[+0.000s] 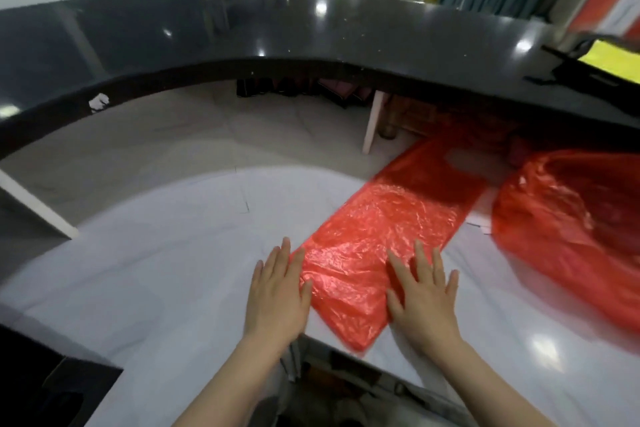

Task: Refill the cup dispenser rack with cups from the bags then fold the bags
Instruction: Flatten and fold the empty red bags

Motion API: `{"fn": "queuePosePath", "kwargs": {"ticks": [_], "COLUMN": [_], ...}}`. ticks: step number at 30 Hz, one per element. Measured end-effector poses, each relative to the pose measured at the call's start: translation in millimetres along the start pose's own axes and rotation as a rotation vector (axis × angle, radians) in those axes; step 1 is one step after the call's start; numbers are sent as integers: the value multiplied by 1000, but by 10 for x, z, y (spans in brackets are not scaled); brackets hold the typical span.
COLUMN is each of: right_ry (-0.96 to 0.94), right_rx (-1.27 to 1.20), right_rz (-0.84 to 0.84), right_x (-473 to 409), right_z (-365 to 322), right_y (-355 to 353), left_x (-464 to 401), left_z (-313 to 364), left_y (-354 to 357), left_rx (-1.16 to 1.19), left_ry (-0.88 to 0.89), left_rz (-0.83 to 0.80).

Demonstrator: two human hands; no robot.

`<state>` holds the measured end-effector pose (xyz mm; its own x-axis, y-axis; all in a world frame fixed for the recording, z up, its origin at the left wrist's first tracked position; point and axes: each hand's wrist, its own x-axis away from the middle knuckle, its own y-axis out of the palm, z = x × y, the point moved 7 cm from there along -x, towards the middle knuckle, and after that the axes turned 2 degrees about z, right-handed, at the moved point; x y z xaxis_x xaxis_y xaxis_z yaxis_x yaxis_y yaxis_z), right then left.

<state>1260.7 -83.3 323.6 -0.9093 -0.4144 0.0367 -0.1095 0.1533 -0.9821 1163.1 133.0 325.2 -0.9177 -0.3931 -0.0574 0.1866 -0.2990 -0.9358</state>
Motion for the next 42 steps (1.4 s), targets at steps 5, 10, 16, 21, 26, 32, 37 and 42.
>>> {"fn": "queuePosePath", "kwargs": {"ticks": [5, 10, 16, 21, 26, 32, 37, 42], "right_ry": [-58, -209, -211, -197, -165, -139, -192, -224], "right_rx": [-130, -214, -37, 12, -36, -188, -271, -413], "right_rz": [303, 286, -83, -69, 53, 85, 12, -85], "right_x": [392, 693, 1005, 1002, 1040, 1071, 1130, 1146], "right_z": [55, 103, 193, 159, 111, 236, 435, 676], "right_y": [-276, -216, 153, 182, 101, 47, 61, 39], "left_x": [-51, 97, 222, 236, 283, 485, 689, 826], "left_z": [160, 242, 236, 220, 191, 147, 148, 459], "left_y": [69, 113, 146, 160, 148, 74, 58, -48], "left_rx": [92, 252, 213, 186, 203, 260, 181, 176], "left_ry": [240, 315, 338, 363, 315, 320, 371, 431], "left_rz": [-151, -154, -95, -110, -112, -133, -106, -28]}}
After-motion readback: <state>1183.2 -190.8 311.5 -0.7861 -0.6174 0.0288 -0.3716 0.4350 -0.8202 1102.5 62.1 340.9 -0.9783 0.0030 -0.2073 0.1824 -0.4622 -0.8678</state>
